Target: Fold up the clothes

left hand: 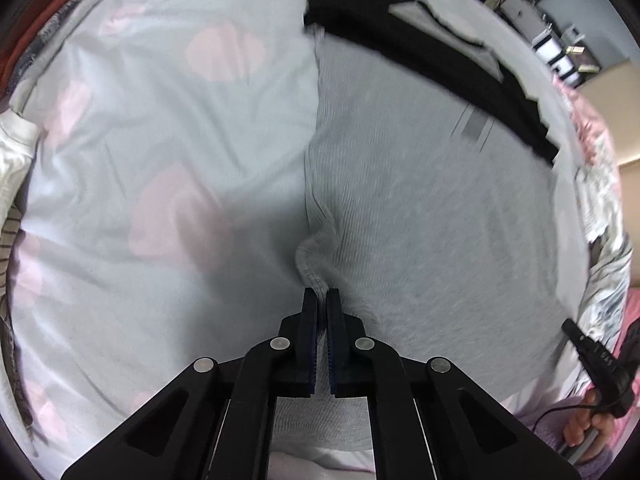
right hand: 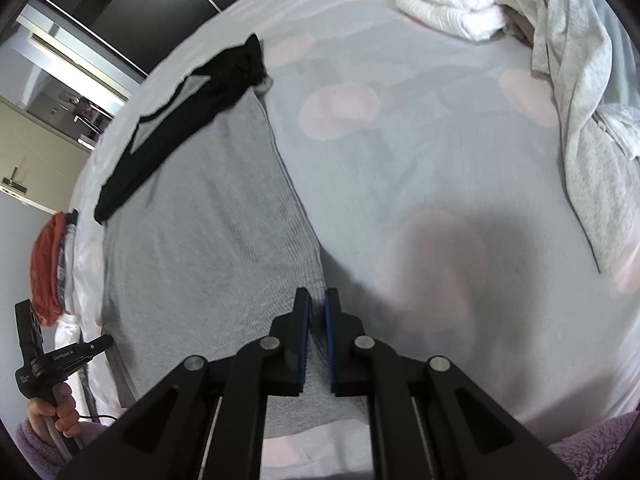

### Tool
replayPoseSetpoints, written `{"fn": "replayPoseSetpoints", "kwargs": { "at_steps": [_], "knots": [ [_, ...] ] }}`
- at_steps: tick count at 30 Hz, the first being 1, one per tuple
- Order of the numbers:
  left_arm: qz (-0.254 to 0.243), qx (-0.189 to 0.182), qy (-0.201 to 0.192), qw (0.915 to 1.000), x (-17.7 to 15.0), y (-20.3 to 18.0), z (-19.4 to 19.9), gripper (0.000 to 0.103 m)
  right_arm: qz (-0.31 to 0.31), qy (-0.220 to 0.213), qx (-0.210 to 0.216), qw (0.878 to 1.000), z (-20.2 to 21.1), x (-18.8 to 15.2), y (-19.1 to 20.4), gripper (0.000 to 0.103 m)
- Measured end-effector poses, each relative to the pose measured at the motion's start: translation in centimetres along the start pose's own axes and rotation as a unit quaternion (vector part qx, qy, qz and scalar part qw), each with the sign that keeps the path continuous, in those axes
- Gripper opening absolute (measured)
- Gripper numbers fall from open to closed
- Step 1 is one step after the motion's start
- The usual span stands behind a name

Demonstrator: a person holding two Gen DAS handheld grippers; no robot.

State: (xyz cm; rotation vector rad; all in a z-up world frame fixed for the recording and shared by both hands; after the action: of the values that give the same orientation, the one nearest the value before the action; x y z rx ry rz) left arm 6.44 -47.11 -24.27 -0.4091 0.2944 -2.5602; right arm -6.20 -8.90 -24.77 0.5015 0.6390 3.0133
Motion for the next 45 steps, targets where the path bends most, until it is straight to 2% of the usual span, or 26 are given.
{"fn": "replayPoseSetpoints", "kwargs": {
  "at_steps": [3,9,14,16,19,25,28,32,34,36,38,41,45],
  "knots": [
    [0.012,-0.018,-0.037,0.9991,2.9,1.1,1.2,0.004,-0.005,-0.016,0.011,1.0,0.4,0.7,-0.2,0.007],
    [0.025,-0.029,-0.103,0.994,5.9,2.0,2.3,0.004,0.005,-0.064,0.026,0.998,1.6,2.7,0.3,0.007],
    [0.027,-0.032,-0.148,0.9881,9.2,0.1,1.0,0.004,0.03,-0.111,0.029,0.993,1.2,5.2,1.8,0.007],
    [0.021,-0.023,-0.15,0.9881,10.0,-0.1,0.3,0.004,0.039,-0.129,0.028,0.991,0.6,6.1,2.4,0.007],
    [0.003,0.009,-0.144,0.9895,10.6,-0.3,-1.2,0.004,0.058,-0.126,0.008,0.99,-1.6,7.1,3.1,0.007],
    [-0.016,0.046,-0.125,0.991,11.1,-0.5,-3.2,0.005,0.045,-0.085,-0.009,0.995,-7.0,8.5,2.9,0.007],
    [-0.019,0.057,-0.121,0.9908,11.2,-0.4,-3.8,0.008,0.043,-0.081,-0.007,0.996,-8.0,8.8,2.8,0.008],
    [-0.022,0.072,-0.116,0.9904,11.4,-0.2,-4.5,0.01,0.036,-0.079,0.0,0.996,-8.3,8.9,2.6,0.008],
    [-0.024,0.08,-0.113,0.9901,11.5,-0.2,-4.8,0.015,0.028,-0.079,0.005,0.996,-8.2,8.9,2.4,0.009],
    [-0.026,0.087,-0.111,0.9897,11.6,-0.1,-5.2,0.026,0.02,-0.078,0.01,0.997,-8.0,8.9,2.3,0.009],
    [-0.025,0.092,-0.11,0.9894,11.6,0.0,-5.3,0.032,0.008,-0.08,0.016,0.997,-7.5,8.9,2.1,0.01],
    [-0.016,0.087,-0.12,0.9888,11.2,0.2,-4.0,0.033,-0.007,-0.102,0.02,0.995,-6.0,8.8,1.8,0.016],
    [-0.02,0.102,-0.148,0.9835,10.3,0.1,-1.7,0.039,-0.024,-0.137,0.006,0.99,-3.5,8.4,0.9,0.016]
  ]
}}
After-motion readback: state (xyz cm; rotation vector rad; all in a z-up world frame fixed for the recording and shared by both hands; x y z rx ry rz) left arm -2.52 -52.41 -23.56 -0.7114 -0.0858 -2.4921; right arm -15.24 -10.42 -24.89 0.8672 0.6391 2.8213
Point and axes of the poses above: each gripper's, at about its wrist camera, not at the fingertips, and z roughly against the way its jaws point, y to its left, x to its top, the point moved 4 cm from there along -z, roughly the way its jaws point, and after that the axes turned 2 degrees about -y, right-handed, at the moved point
